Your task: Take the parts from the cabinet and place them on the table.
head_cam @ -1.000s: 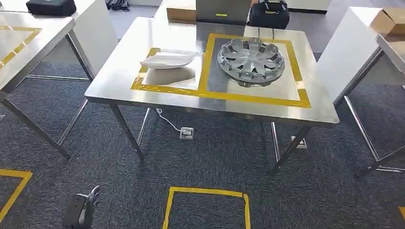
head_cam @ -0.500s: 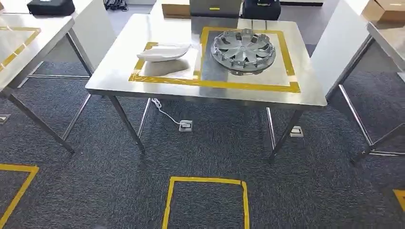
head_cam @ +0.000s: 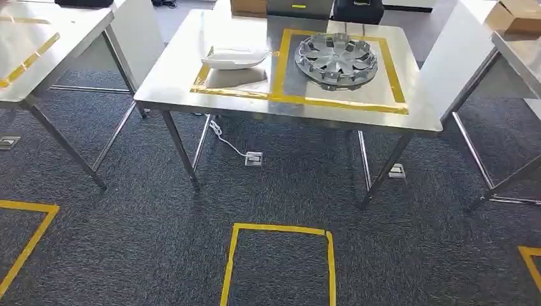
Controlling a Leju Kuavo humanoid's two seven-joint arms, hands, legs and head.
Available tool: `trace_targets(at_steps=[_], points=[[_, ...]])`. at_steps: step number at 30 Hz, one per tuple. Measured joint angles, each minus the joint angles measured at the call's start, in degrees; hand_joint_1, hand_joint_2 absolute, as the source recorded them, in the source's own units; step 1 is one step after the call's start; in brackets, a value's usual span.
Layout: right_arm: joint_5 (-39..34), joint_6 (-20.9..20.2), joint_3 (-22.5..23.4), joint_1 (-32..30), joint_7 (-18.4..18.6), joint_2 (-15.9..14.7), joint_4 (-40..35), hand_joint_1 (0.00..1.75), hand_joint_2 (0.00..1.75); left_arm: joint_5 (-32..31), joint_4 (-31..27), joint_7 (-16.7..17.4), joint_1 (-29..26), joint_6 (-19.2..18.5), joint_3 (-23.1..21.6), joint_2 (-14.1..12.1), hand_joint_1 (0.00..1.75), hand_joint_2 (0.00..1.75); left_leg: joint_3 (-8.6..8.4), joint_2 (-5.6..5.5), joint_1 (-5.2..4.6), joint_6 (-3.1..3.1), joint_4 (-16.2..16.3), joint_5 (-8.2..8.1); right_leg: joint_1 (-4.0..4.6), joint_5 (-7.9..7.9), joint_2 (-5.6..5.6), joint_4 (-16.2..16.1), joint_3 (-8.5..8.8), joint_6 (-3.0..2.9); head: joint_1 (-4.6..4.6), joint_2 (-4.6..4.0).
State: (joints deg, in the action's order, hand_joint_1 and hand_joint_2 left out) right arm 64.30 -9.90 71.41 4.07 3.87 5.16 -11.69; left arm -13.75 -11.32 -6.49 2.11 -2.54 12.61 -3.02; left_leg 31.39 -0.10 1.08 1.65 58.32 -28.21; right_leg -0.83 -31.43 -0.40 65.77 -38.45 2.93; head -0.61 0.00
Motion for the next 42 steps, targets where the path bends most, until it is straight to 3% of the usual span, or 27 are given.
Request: trace_targets(at_steps=[1,2,3,4,6,7,8,9,10,11,12,13,15,16,17,18,19,20,22,23,24,26,27,28,31,36,42], points=[[0.0,0.1,0.0,0.0,0.1,0.0,0.0,0.00,0.00,0.0,0.0,0.2,0.0,0.0,0.0,0.0,0.00,0.00,0.77,0.05,-0.13,0.13,0.0,0.65,0.01,-2.87,0.00,4.4,-1.20,0.12,0.09,0.00],[-0.1,0.2,0.0,0.0,0.1,0.0,0.0,0.00,0.00,0.0,0.1,0.3,0.0,0.0,0.0,0.0,0.00,0.00,1.68,0.09,-0.26,0.21,0.1,1.34,0.03,-4.70,0.01,8.2,-1.85,0.07,0.16,0.00],[-0.1,0.1,0.0,0.0,0.0,0.0,0.0,0.00,0.00,-0.1,0.1,0.4,0.0,0.0,0.0,0.0,0.00,0.00,2.48,0.10,-0.38,0.22,0.1,2.03,0.04,-4.54,0.03,10.0,-1.53,-0.11,0.20,0.00],[0.0,0.0,0.0,0.0,-0.2,0.0,0.0,0.00,0.00,-0.2,0.1,0.6,0.0,0.0,0.0,0.0,0.00,0.00,3.36,0.10,-0.49,0.19,0.2,2.71,0.10,-2.83,0.07,9.3,-0.02,-0.36,0.22,0.00],[0.1,-0.3,0.0,0.1,-0.7,0.0,0.0,0.00,0.00,-0.2,0.2,1.0,-0.1,0.0,0.1,0.0,0.00,0.00,4.78,0.05,-0.69,0.03,0.3,3.86,0.52,1.16,0.11,1.9,6.11,-1.29,0.26,0.00],[0.3,-0.3,0.0,0.2,-0.7,0.0,0.0,0.00,0.00,-0.2,0.2,1.0,0.0,0.1,0.1,0.3,0.00,0.00,5.07,0.04,-0.69,-0.02,0.4,4.40,0.96,1.51,0.27,-3.5,10.17,-2.05,0.29,0.00],[0.4,-0.3,0.0,0.5,-0.7,-0.1,0.0,0.00,0.00,-0.2,0.2,0.9,0.0,0.1,0.2,0.7,0.00,0.00,5.34,0.07,-0.84,-0.39,0.3,4.79,1.20,-1.01,0.27,-8.6,13.20,-2.84,0.26,0.00],[0.5,-0.5,0.0,0.7,-0.8,-0.1,0.0,0.00,0.00,-0.3,0.2,0.6,0.0,0.0,0.3,0.7,0.00,0.00,5.32,0.11,-0.71,-0.78,0.2,5.15,1.30,-1.12,0.27,-9.6,13.77,-2.43,0.20,0.00],[0.5,-0.5,0.0,0.7,-0.8,-0.1,0.0,0.00,1.75,-0.3,0.2,0.3,0.0,-0.2,0.4,0.7,0.00,0.00,5.25,0.21,-0.53,-1.16,0.0,5.57,1.65,-1.05,0.31,-9.9,13.23,-2.75,0.37,0.00],[0.5,-0.6,0.0,0.6,-0.7,-0.1,0.0,0.00,1.75,-0.3,0.2,0.3,0.1,-0.2,0.4,0.9,0.00,0.00,5.21,0.21,-0.36,-1.53,-0.3,6.17,1.79,-0.87,0.27,-9.8,13.04,-3.20,0.44,0.00],[0.5,-0.7,0.0,0.5,-0.6,-0.1,0.0,0.00,1.75,-0.3,0.2,0.3,0.0,-0.2,0.5,1.0,0.00,1.75,5.17,0.19,-0.48,-1.96,-0.7,6.73,1.57,-0.13,0.26,-10.2,12.89,-3.76,0.53,0.00],[0.5,-0.9,0.0,0.5,-0.6,-0.1,0.0,0.00,1.75,-0.3,0.3,0.3,0.0,-0.2,0.6,1.1,0.00,1.75,5.44,0.19,-0.29,-2.15,-0.2,6.30,1.08,1.07,-0.05,-10.6,12.57,-3.79,0.59,0.00],[0.5,-1.0,0.0,0.5,-0.2,-0.1,0.0,0.00,1.75,-0.2,0.4,0.5,-0.2,-0.1,0.9,1.4,0.00,1.75,7.22,0.11,-0.29,-2.49,4.9,-0.20,1.04,2.10,0.02,-10.6,11.40,-4.38,0.15,0.00],[0.5,-1.1,0.0,0.4,0.0,-0.1,0.0,0.00,1.75,-0.1,0.4,0.3,-0.1,0.0,0.9,1.4,0.00,1.75,8.34,0.11,-0.28,-2.72,9.1,-3.23,1.04,2.54,-0.06,-10.6,10.85,-4.34,0.11,0.00],[0.5,-1.1,0.0,0.4,0.2,-0.1,0.0,0.00,1.75,0.0,0.4,-0.1,-0.1,0.0,1.0,1.4,0.00,1.75,9.35,0.11,-0.29,-2.98,13.3,-5.19,1.04,3.00,-0.16,-10.5,10.17,-4.29,0.07,0.00],[0.4,-1.1,0.0,0.3,0.2,-0.1,0.0,0.00,1.75,0.0,0.4,-0.8,-0.1,0.0,1.3,1.4,0.00,1.75,9.68,0.12,-0.26,-3.15,16.0,-5.30,1.00,3.40,-0.27,-10.3,9.47,-4.19,0.05,0.00],[0.3,-1.0,0.0,0.2,0.3,-0.1,0.0,0.00,1.75,0.0,0.4,-1.3,-0.1,0.0,1.5,1.4,0.00,1.75,9.02,0.12,-0.22,-3.28,16.4,-4.09,0.92,3.73,-0.38,-10.0,8.75,-4.06,0.05,0.00],[0.3,-1.0,0.0,0.2,0.4,-0.1,0.0,0.00,1.75,0.1,0.4,-1.6,-0.1,-0.1,1.7,1.5,0.00,1.75,7.04,0.13,-0.13,-3.38,14.5,-2.31,0.82,3.99,-0.41,-9.7,8.06,-3.83,0.02,0.00],[0.4,-0.9,0.0,0.2,0.6,-0.1,0.0,0.00,1.75,0.2,0.4,-1.6,-0.1,-0.1,1.8,1.6,0.00,1.75,-0.10,0.17,0.09,-3.51,4.9,-0.12,0.55,4.30,-0.42,-8.7,6.87,-3.36,0.00,0.00],[0.3,-0.8,0.0,0.2,0.8,-0.1,0.0,0.00,1.75,0.2,0.4,-1.6,0.1,-0.1,1.9,1.8,0.00,1.75,-2.61,0.17,0.06,-3.44,0.6,-2.21,0.72,4.35,-0.48,-8.1,6.42,-2.97,-0.11,0.00],[0.4,-0.6,0.0,0.2,0.9,-0.2,0.0,0.00,1.75,0.4,0.4,-1.6,0.1,-0.1,2.1,1.8,0.00,1.75,-2.59,-0.22,-0.26,-2.52,0.8,-1.68,0.78,4.44,-0.46,-7.7,6.13,-2.65,-0.26,0.00],[0.4,-0.5,0.0,0.3,0.9,-0.2,0.0,0.00,1.75,0.5,0.5,-1.6,0.1,0.0,2.5,2.0,0.00,1.75,-1.93,-0.22,-0.03,-1.78,0.2,-1.88,1.00,4.76,-0.38,-7.5,5.98,-2.16,-0.02,0.00],[0.4,-0.5,0.0,0.2,1.0,-0.2,0.0,0.00,1.75,0.5,0.5,-1.6,0.0,0.0,2.7,2.4,0.00,1.75,-1.92,-0.13,-0.10,-1.80,0.1,-1.82,1.01,4.23,-0.26,-7.7,5.95,-3.21,0.09,0.00],[0.3,-0.5,0.0,0.2,1.1,-0.2,0.0,0.00,1.75,0.5,0.5,-1.5,-0.1,0.0,2.8,2.5,0.00,1.75,-1.87,-0.10,-0.16,-1.55,0.1,-1.69,1.04,4.47,-0.23,-7.7,5.94,-3.74,0.18,0.00],[0.4,-0.4,0.0,0.2,1.1,-0.2,0.0,0.00,1.75,0.7,0.5,-1.4,0.0,0.2,3.1,2.7,0.00,1.75,-1.69,-0.05,-0.44,-0.94,0.2,-1.36,0.92,5.04,-0.21,-8.1,5.94,-3.89,0.29,0.00],[0.2,-0.3,0.0,0.2,1.4,-0.3,0.0,0.00,1.75,0.7,0.5,-0.7,0.0,0.3,3.4,2.9,0.00,1.75,-1.30,0.00,-0.61,-0.63,0.3,-1.07,0.69,6.11,-0.20,-8.5,5.79,-1.66,0.33,0.00],[0.3,-0.4,0.0,0.2,1.5,-0.3,0.0,0.00,1.75,0.7,0.5,-0.2,0.0,0.0,3.8,3.1,0.00,1.75,-1.13,0.01,-0.60,-0.83,0.3,-0.94,0.72,6.22,-0.19,-8.4,5.56,-1.43,0.33,0.00]])
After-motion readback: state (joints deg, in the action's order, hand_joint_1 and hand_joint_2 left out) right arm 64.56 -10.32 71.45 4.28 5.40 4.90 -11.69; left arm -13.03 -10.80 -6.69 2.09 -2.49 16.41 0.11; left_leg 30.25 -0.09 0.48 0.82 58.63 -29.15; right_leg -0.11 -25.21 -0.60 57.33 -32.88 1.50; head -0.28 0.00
